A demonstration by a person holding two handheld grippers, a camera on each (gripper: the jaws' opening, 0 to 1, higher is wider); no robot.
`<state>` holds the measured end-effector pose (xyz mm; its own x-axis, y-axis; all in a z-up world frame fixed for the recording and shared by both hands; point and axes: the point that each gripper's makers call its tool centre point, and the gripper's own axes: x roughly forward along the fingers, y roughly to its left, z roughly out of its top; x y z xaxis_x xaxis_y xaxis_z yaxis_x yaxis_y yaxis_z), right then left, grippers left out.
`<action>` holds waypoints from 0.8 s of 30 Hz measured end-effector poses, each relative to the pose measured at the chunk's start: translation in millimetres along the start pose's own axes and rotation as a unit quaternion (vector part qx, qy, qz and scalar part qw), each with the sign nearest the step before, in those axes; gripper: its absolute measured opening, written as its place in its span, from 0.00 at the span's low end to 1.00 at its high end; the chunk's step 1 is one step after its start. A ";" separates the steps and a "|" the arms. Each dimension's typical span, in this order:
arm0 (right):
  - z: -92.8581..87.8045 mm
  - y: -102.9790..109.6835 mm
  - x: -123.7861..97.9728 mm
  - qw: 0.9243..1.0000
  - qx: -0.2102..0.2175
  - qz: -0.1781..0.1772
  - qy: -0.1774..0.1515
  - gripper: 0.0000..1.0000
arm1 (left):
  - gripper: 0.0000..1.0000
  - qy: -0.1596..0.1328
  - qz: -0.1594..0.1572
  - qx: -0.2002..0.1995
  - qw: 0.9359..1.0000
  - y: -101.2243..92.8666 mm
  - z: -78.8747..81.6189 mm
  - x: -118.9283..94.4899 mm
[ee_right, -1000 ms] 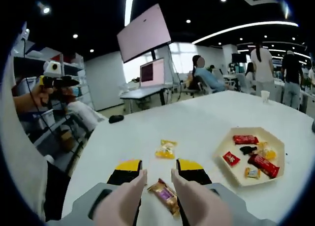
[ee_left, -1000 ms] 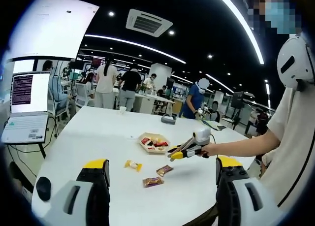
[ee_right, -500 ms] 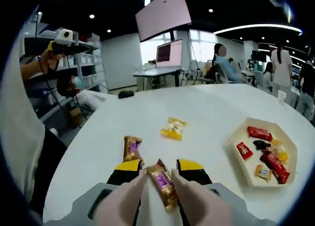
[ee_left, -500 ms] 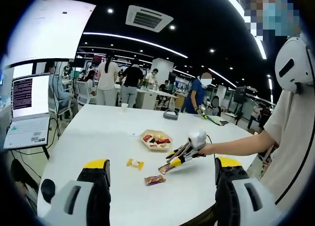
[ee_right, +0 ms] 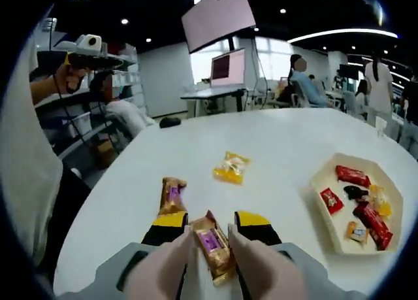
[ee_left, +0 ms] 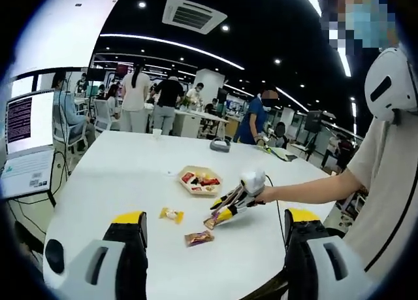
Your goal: Place the target food into the container with the food tongs after gripping and lifting it, then release it inside without dropping or visibly crushing the food.
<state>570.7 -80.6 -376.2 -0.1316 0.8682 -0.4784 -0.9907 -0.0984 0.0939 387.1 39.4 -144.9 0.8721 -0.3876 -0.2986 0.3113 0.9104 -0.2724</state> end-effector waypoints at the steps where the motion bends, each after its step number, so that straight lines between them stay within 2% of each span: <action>1: -5.1 -1.2 1.1 1.000 -0.009 -0.006 0.014 0.28 | 0.87 -0.001 -0.004 0.000 1.000 0.0 1.1 2.0; 3: -6.5 -0.7 3.0 1.000 -0.010 -0.006 0.014 0.28 | 0.86 -0.005 -0.013 0.001 1.000 -1.0 3.3 4.7; 5: -14.0 1.3 5.0 0.999 -0.023 -0.004 0.034 0.28 | 0.86 -0.007 -0.015 0.003 1.000 -0.1 5.0 6.2; 7: -12.9 1.4 4.5 0.999 -0.029 -0.009 0.032 0.27 | 0.85 -0.008 -0.017 0.004 1.000 -0.5 6.7 5.2; 10: -11.1 -3.3 2.6 1.000 0.007 -0.020 0.022 0.25 | 0.85 -0.014 -0.018 0.006 1.000 -1.0 9.3 -0.7; 12: -10.6 -7.6 1.4 0.998 0.046 -0.031 0.006 0.25 | 0.86 -0.015 -0.014 0.005 1.000 3.0 6.8 -6.7; 15: -11.3 -8.5 -0.1 0.998 0.042 -0.047 -0.002 0.22 | 0.86 -0.018 -0.010 -0.004 1.000 9.7 3.4 -11.9; 17: -11.9 -11.6 0.5 0.996 0.061 -0.066 -0.002 0.22 | 0.86 -0.027 -0.008 -0.013 1.000 13.1 4.4 -14.3; 19: -10.9 -13.4 1.8 0.993 0.077 -0.087 0.013 0.22 | 0.86 -0.038 -0.005 -0.017 0.999 16.3 6.4 -14.8; 21: -11.0 -11.2 2.8 0.994 0.040 -0.097 0.034 0.22 | 0.86 -0.048 0.000 -0.021 0.999 19.3 8.0 -13.4; 24: -7.4 -7.2 1.1 0.993 0.044 -0.105 0.026 0.22 | 0.86 -0.063 0.002 -0.019 0.998 20.1 10.9 -10.6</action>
<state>577.5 -82.5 -383.9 0.0745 0.8386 -0.5396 -0.9898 0.1279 0.0621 388.2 63.4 -137.2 0.9149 -0.3601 -0.1823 0.2950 0.9049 -0.3067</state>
